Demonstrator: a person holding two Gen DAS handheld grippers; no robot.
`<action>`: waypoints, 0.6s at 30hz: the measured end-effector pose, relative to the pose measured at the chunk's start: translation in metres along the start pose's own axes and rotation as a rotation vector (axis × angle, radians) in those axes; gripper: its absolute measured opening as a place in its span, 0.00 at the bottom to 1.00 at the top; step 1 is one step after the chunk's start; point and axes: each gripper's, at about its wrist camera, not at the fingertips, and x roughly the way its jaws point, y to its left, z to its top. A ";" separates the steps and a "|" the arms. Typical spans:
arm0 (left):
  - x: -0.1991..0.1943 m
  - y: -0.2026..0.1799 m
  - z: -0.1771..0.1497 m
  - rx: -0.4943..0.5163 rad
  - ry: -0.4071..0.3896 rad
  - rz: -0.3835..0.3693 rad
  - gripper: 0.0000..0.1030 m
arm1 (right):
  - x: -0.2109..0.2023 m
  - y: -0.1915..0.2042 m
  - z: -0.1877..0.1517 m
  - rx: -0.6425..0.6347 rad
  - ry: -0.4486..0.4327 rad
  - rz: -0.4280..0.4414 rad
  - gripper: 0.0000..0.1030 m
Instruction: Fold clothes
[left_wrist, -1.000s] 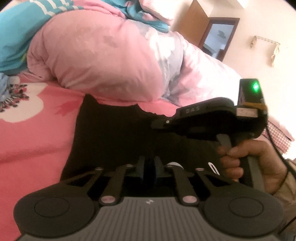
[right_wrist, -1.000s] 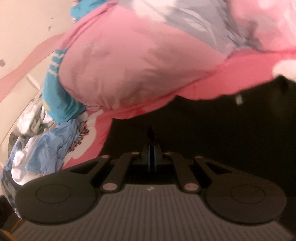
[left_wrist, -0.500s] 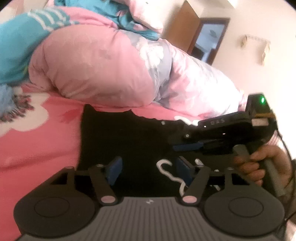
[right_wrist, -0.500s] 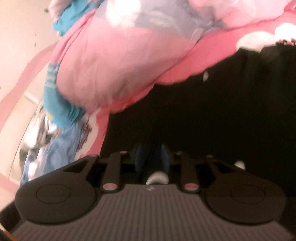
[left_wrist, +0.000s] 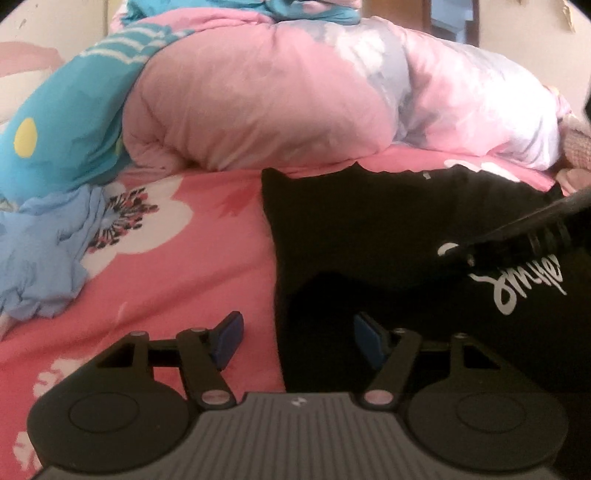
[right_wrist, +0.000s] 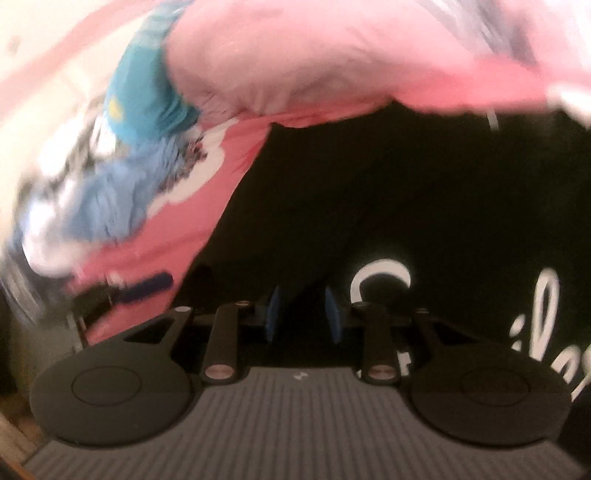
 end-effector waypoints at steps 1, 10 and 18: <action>0.000 0.002 0.000 -0.006 0.000 0.007 0.65 | -0.002 0.011 -0.002 -0.091 -0.009 -0.030 0.26; 0.005 0.018 0.001 -0.076 0.009 0.067 0.66 | 0.015 0.062 -0.021 -0.621 0.017 -0.140 0.25; 0.007 0.027 0.002 -0.099 0.014 0.092 0.65 | 0.005 0.064 -0.030 -0.715 -0.030 -0.185 0.04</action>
